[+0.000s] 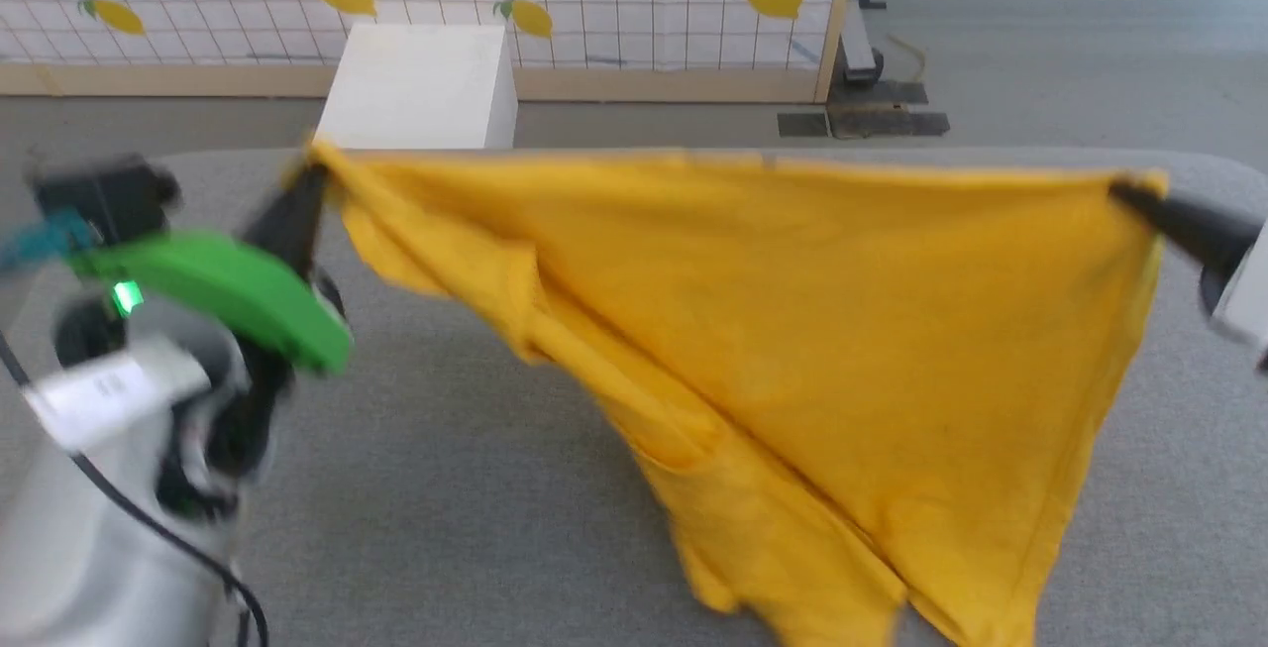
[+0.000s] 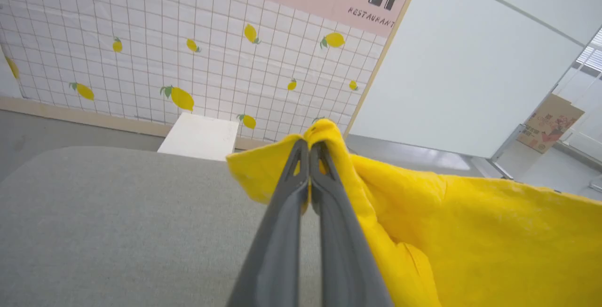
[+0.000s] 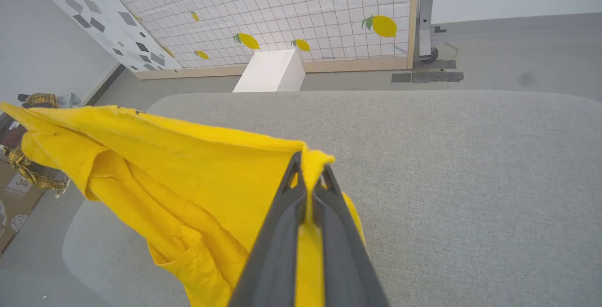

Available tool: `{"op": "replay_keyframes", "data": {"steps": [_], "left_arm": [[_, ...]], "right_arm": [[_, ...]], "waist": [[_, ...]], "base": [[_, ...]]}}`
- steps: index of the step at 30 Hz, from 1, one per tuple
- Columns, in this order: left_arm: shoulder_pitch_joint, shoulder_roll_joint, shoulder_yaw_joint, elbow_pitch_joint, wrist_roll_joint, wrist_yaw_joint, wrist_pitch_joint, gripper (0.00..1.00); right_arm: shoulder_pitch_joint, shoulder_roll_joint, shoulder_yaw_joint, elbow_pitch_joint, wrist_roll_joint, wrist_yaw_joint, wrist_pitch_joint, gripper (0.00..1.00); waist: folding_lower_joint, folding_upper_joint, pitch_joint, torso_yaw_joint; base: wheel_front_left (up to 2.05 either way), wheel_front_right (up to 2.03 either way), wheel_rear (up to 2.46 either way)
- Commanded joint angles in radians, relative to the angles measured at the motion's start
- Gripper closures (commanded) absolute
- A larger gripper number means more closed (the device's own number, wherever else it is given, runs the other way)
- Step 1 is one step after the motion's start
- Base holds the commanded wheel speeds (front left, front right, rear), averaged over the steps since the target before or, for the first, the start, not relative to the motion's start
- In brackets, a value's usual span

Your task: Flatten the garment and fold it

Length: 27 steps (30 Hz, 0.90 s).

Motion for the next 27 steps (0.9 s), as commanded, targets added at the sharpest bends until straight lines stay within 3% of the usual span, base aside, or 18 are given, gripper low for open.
{"op": "replay_keyframes", "data": {"steps": [1, 9, 14, 22, 27], "left_arm": [[-0.072, 0.005, 0.01, 0.014, -0.004, -0.013, 0.0, 1.0], [-0.424, 0.066, -0.008, 0.158, 0.068, -0.055, 0.052, 1.0], [-0.604, 0.106, -0.006, 0.276, 0.106, -0.064, 0.079, 1.0], [-0.904, 0.17, -0.047, 0.462, 0.244, -0.053, 0.079, 1.0], [-1.092, 0.156, -0.051, 0.52, 0.304, -0.029, 0.007, 1.0]], "right_arm": [[-0.05, -0.009, 0.0, 0.015, -0.01, 0.003, 0.012, 1.0], [-0.32, -0.035, 0.016, 0.09, -0.043, 0.003, 0.085, 1.0], [-0.461, -0.033, 0.026, 0.143, -0.095, 0.003, 0.102, 1.0], [-0.755, 0.013, 0.043, 0.269, -0.226, 0.003, -0.017, 1.0], [-0.972, 0.093, 0.021, 0.387, -0.302, 0.003, -0.15, 1.0]], "waist": [[0.0, -0.0001, -0.019, 0.01], [0.0, -0.0001, -0.019, 0.014], [0.0, -0.0001, 0.059, 0.002], [0.0, -0.0001, 0.294, -0.038], [0.0, -0.0001, 0.446, -0.073]], "base": [[0.0, 0.0, 0.0], [0.0, 0.0, 0.0], [0.0, 0.0, 0.0], [0.0, 0.0, 0.0], [0.0, 0.0, 0.0]]}}
